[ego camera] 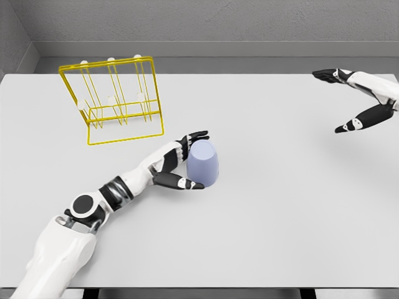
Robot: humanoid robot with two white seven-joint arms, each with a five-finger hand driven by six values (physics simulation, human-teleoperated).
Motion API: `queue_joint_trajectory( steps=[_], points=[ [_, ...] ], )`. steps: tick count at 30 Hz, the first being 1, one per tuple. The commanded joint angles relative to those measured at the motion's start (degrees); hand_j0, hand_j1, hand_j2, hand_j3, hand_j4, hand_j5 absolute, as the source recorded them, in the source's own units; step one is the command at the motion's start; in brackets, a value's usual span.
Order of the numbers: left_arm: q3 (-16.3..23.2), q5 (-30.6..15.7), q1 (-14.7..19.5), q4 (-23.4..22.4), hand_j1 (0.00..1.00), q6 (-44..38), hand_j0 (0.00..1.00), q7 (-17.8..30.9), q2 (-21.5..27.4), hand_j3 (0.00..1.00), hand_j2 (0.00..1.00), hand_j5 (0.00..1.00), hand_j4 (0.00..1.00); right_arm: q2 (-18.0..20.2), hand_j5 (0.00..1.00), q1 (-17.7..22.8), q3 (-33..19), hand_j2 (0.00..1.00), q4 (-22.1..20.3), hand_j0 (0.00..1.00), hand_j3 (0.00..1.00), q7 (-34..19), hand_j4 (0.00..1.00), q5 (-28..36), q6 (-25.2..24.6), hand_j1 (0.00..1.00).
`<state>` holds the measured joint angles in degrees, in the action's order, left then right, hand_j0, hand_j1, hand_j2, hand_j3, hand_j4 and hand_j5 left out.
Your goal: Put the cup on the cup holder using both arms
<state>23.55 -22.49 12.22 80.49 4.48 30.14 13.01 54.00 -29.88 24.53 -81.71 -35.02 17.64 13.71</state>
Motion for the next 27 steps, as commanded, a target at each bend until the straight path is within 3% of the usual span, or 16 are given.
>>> queue_joint_trajectory(
  steps=[1, 3, 5, 10, 19, 27],
  points=[
    [0.00, -0.27, 0.00, 0.11, 1.00, 0.00, 1.00, -0.08, -0.36, 1.00, 1.00, 1.00, 1.00, -0.03, 1.00, -0.09, -0.01, 1.00, -0.03, 1.00, 1.00, 0.02, 1.00, 0.29, -0.09, 1.00],
    [0.00, -0.27, 0.00, 0.11, 1.00, -0.09, 1.00, -0.08, -0.36, 1.00, 1.00, 1.00, 1.00, -0.03, 1.00, -0.09, -0.01, 1.00, -0.03, 1.00, 1.00, 0.02, 1.00, 0.29, -0.09, 1.00],
    [0.00, -0.27, 0.00, 0.11, 0.85, 0.00, 0.85, -0.17, -0.44, 0.85, 0.85, 0.85, 0.85, -0.21, 1.00, -0.09, -0.01, 1.00, -0.12, 1.00, 1.00, 0.02, 1.00, 0.20, -0.09, 1.00],
    [0.00, -0.36, -0.09, 0.37, 0.62, 0.09, 0.62, -0.17, -0.53, 0.62, 0.62, 0.62, 0.62, -0.21, 1.00, 0.00, -0.01, 1.00, -0.12, 1.00, 1.00, 0.02, 1.00, -0.77, -0.09, 1.00],
    [0.09, -0.63, 0.00, 0.55, 0.48, 0.00, 0.48, -0.08, -0.44, 0.48, 0.48, 0.48, 0.48, -0.03, 1.00, -0.09, -0.01, 1.00, -0.12, 1.00, 1.00, 0.02, 1.00, -0.77, -0.09, 1.00],
    [0.00, -0.71, 0.09, 0.81, 0.44, 0.00, 0.44, -0.08, -0.44, 0.44, 0.44, 0.44, 0.44, -0.03, 1.00, -0.18, -0.01, 1.00, -0.12, 1.00, 1.00, 0.02, 1.00, -0.77, -0.09, 1.00]
  ],
)
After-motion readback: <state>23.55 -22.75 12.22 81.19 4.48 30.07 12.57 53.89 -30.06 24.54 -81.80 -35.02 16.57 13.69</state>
